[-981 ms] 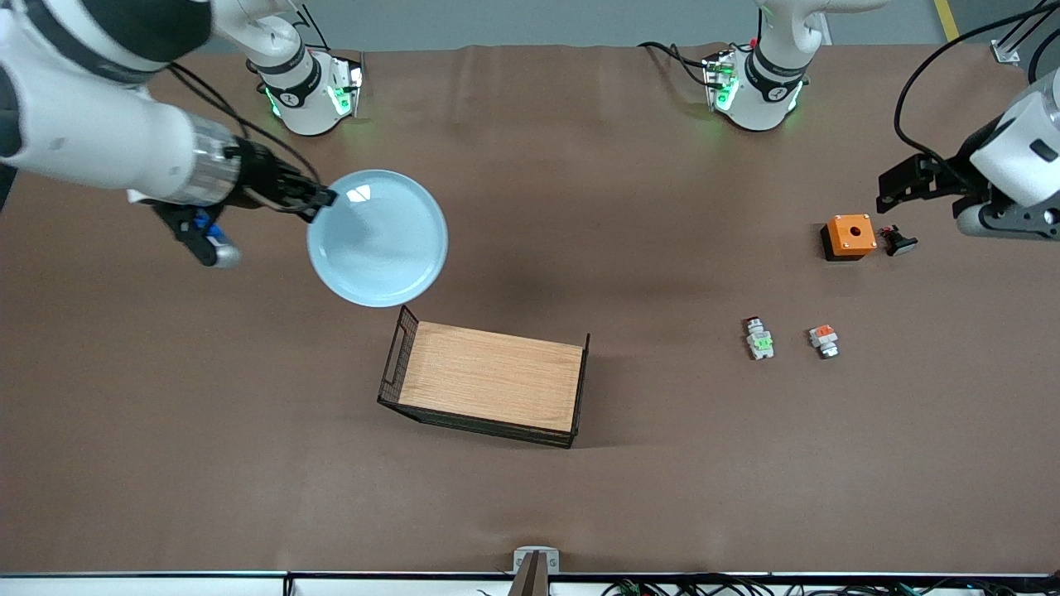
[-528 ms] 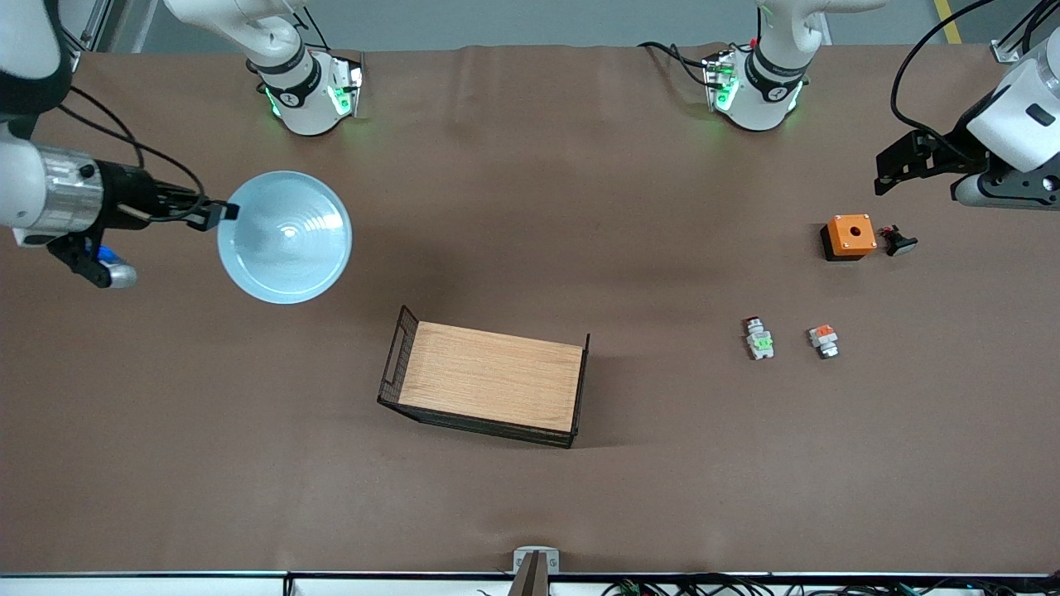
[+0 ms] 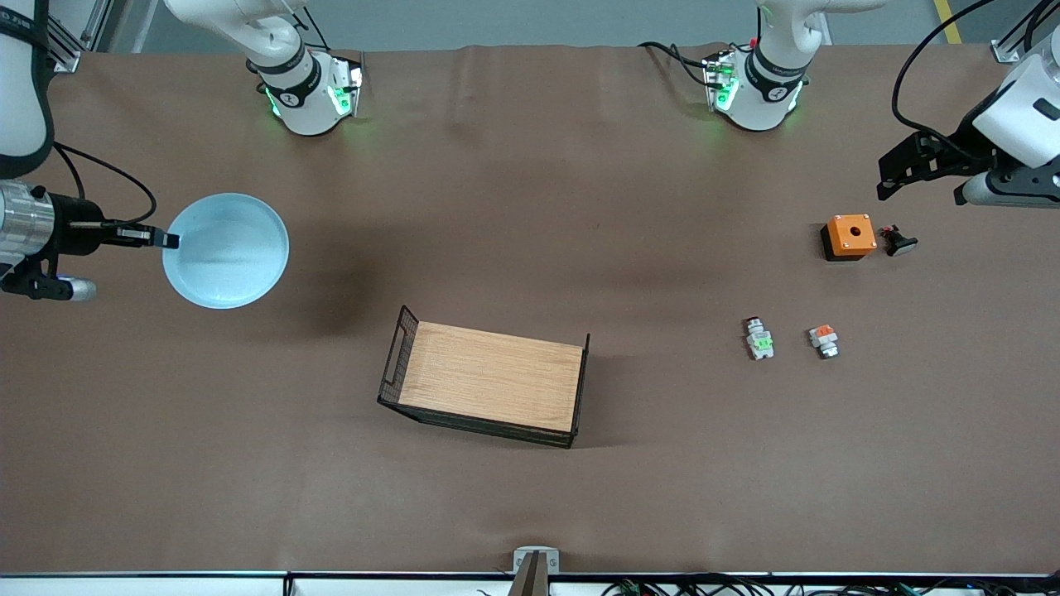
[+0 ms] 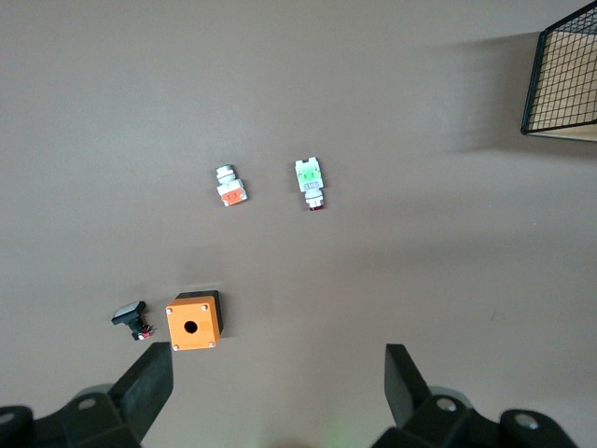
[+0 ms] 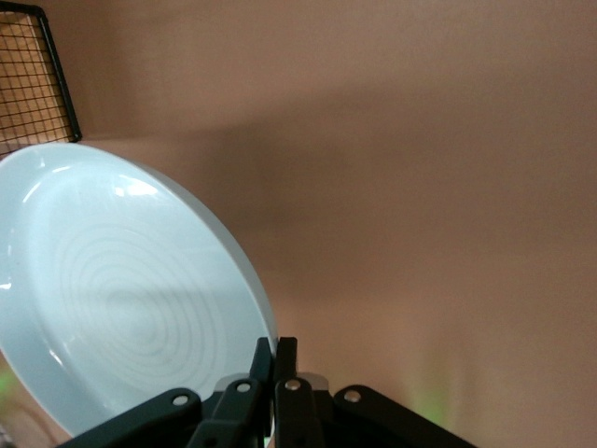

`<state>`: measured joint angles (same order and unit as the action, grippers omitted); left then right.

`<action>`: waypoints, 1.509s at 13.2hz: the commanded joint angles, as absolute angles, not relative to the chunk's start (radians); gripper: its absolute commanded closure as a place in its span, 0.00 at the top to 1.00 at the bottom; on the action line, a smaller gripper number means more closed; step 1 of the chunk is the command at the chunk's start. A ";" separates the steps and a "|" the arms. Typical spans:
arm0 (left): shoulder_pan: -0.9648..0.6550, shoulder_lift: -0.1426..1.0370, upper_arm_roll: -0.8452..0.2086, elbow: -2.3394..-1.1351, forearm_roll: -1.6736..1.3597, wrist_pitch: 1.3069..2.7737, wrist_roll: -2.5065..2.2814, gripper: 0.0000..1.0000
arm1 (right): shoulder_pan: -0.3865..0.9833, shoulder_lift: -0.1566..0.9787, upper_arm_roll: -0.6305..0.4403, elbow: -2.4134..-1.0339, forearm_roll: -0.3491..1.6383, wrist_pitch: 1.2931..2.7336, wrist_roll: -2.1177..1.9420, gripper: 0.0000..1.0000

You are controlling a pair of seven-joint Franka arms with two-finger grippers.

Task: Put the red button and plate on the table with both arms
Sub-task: 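Carry the blue plate off the tray and lower it onto the table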

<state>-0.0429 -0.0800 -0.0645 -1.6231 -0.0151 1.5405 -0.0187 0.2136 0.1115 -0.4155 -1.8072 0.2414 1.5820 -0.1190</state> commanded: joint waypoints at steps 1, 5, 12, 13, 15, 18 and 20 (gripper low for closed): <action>-0.040 -0.109 -0.072 -1.644 -0.015 1.554 -0.034 1.00 | 0.183 0.097 -0.408 -1.909 0.227 1.705 -0.230 0.00; -0.040 -0.110 -0.072 -1.649 -0.006 1.548 -0.037 1.00 | 0.126 0.159 -0.407 -1.980 0.296 1.828 -0.375 0.01; -0.038 -0.121 -0.072 -1.651 0.008 1.546 -0.035 1.00 | 0.054 0.334 -0.405 -1.987 0.532 1.873 -0.655 0.01; -0.038 -0.121 -0.074 -1.651 0.008 1.548 -0.035 1.00 | 0.055 0.342 -0.403 -1.987 0.531 1.899 -0.678 0.01; -0.038 -0.120 -0.075 -1.651 0.043 1.549 -0.035 1.00 | 0.055 0.365 -0.403 -1.985 0.519 1.940 -0.735 0.01; -0.038 -0.117 -0.080 -1.649 0.051 1.557 -0.035 1.00 | 0.055 0.386 -0.402 -1.983 0.418 2.028 -0.741 0.01; -0.038 -0.118 -0.080 -1.648 0.035 1.557 -0.035 1.00 | 0.054 0.412 -0.402 -1.982 0.397 2.063 -0.744 0.01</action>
